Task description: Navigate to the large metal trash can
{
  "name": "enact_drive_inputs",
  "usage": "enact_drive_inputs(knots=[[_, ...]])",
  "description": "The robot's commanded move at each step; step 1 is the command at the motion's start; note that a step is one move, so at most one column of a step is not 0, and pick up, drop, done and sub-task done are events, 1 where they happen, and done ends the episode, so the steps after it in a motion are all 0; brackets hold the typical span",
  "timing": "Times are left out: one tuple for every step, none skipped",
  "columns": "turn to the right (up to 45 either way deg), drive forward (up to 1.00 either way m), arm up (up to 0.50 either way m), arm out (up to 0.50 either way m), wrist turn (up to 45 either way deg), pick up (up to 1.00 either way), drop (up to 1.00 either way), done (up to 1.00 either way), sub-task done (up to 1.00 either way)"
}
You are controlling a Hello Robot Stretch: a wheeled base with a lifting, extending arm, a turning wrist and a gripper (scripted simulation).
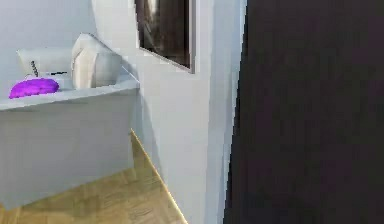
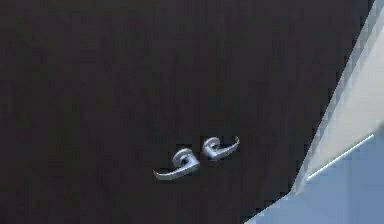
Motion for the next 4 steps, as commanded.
enact_drive_inputs(knots=[[-45.0, 0.0, 0.0, 0.0, 0.0, 0.0, 0.0, 0.0, 0.0], [-45.0, 0.0, 0.0, 0.0, 0.0, 0.0, 0.0, 0.0, 0.0], [-30.0, 0.0, 0.0, 0.0, 0.0, 0.0, 0.0, 0.0, 0.0], [0.0, 0.15, 0.0, 0.0, 0.0, 0.0, 0.0, 0.0, 0.0]])
